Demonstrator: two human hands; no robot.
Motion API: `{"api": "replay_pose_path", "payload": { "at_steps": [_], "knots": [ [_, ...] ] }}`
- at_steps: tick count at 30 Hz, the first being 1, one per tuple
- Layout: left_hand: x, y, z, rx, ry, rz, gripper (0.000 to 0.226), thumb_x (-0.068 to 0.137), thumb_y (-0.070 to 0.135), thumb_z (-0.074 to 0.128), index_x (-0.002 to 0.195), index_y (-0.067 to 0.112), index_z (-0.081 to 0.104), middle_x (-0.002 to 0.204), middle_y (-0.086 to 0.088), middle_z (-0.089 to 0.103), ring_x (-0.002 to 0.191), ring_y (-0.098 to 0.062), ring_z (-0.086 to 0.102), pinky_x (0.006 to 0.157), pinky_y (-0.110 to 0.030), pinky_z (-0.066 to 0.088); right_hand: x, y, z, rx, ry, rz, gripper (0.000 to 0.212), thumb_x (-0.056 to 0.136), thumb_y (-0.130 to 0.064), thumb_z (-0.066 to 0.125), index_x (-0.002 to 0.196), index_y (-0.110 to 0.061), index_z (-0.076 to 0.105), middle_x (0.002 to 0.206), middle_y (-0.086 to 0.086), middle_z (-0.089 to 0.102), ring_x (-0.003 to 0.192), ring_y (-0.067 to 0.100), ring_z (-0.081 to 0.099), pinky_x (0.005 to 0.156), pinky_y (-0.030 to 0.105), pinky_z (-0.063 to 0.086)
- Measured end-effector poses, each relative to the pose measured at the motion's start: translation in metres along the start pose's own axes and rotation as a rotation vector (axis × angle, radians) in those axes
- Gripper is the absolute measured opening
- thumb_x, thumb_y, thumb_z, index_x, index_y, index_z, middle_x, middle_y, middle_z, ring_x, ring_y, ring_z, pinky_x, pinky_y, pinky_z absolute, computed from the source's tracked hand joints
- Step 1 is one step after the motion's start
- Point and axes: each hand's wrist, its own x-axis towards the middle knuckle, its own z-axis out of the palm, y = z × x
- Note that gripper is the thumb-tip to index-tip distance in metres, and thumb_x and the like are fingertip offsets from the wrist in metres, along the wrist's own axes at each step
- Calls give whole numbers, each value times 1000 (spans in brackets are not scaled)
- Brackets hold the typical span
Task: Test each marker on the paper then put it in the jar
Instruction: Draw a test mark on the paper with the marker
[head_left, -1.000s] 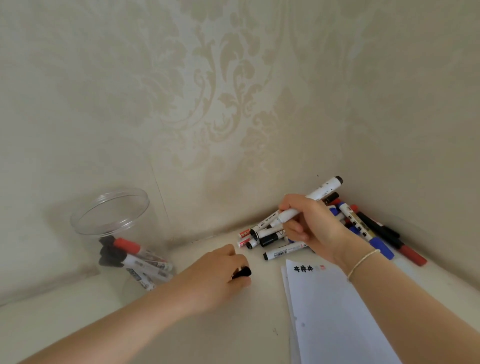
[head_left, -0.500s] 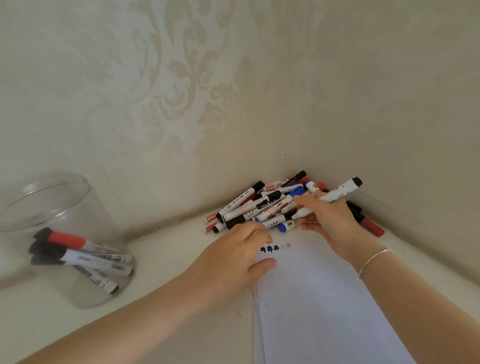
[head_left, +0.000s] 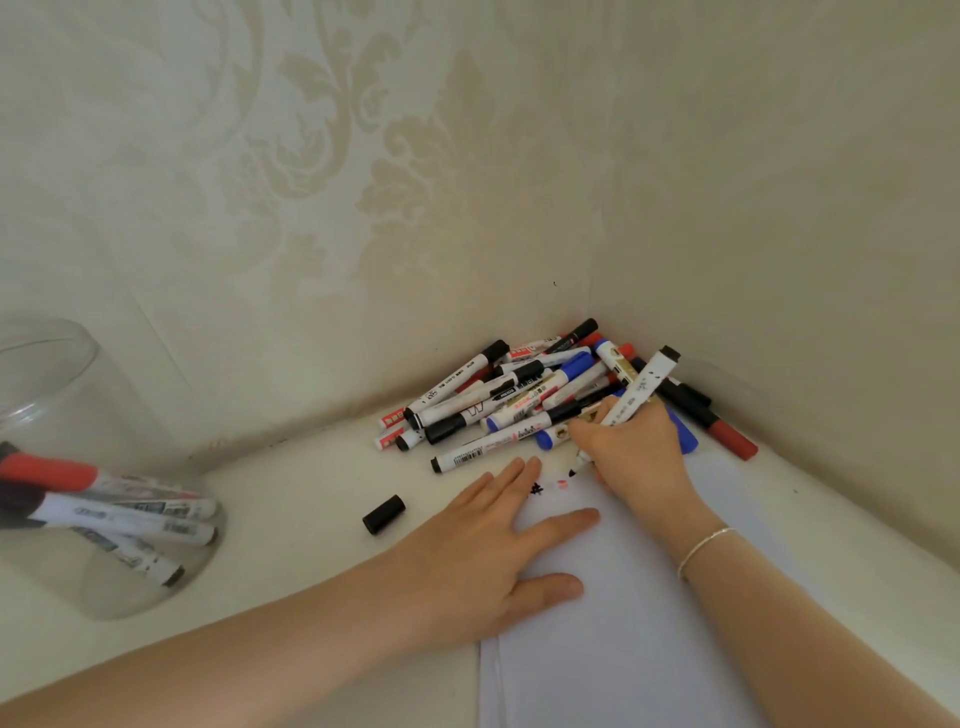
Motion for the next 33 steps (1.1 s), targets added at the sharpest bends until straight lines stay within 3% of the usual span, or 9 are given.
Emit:
{"api": "replay_pose_path", "payload": {
  "at_steps": [6, 14, 29, 33],
  "knots": [
    [1, 1, -5, -10, 2, -19, 62, 91, 68, 27, 144, 55, -2, 159, 0, -18, 145, -10, -19, 110, -21, -13, -3, 3, 0, 15, 22, -28, 37, 79, 2, 61, 53, -13, 40, 50, 0, 43, 44, 9, 37, 43, 18, 34],
    [4, 2, -15, 48, 12, -17, 68, 87, 71, 35, 146, 52, 6, 161, -6, -3, 148, -15, -3, 115, -25, 10, -4, 2, 1, -34, 30, -43, 33, 78, 0, 64, 55, -11, 43, 54, 2, 46, 48, 11, 42, 46, 19, 37],
    [5, -3, -8, 74, 28, -3, 68, 87, 73, 29, 146, 53, 2, 161, -8, -5, 148, -16, -5, 117, -27, 5, -5, 3, 1, -101, 1, -86, 40, 83, 1, 60, 55, -14, 35, 54, 2, 36, 45, 9, 31, 42, 16, 29],
    [4, -1, -9, 64, 33, -9, 67, 88, 71, 30, 146, 52, 3, 161, -7, -6, 148, -15, -5, 115, -24, 3, -2, 4, -2, -63, 16, -67, 37, 80, 2, 62, 55, -12, 40, 53, 3, 43, 48, 12, 40, 47, 21, 37]
  ]
}}
